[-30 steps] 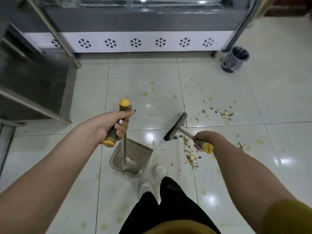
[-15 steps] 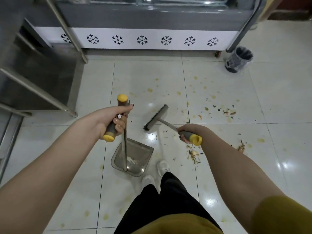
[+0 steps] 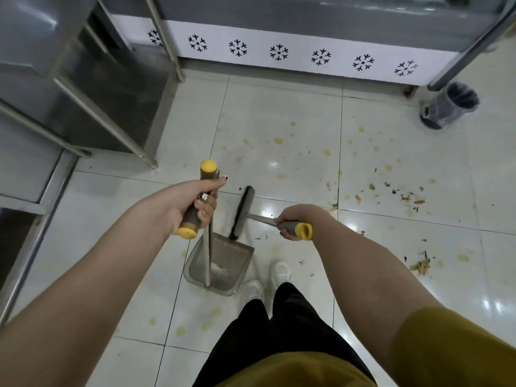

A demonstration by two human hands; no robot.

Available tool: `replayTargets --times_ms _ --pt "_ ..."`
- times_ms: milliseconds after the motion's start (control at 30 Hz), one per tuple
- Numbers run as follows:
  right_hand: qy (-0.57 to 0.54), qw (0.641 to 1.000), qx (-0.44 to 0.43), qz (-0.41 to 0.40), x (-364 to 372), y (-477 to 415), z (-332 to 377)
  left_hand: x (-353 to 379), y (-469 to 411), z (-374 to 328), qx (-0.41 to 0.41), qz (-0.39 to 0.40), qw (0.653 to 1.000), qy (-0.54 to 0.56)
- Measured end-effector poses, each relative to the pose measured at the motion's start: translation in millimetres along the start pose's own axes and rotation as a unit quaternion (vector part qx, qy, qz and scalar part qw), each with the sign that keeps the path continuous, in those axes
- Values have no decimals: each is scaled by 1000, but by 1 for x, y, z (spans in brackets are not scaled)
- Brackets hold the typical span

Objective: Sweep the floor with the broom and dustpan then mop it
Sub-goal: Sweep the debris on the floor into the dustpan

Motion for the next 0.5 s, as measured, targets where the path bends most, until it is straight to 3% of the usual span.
replayTargets --times_ms 367,500 --pt "-60 995 41 -68 -87 22 -52 5 2 6 6 4 999 -32" --pt "-83 994 46 -48 -91 25 -59 5 5 12 14 15 998 -54"
Point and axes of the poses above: each hand's wrist, its own y-axis away from the middle knuckle, its own x-axis out of the palm, z = x × y, the point moved 9 cm from there along -y, towards the middle knuckle, and after that the axes turned 4 degrees about -y, right-handed, at the moved point
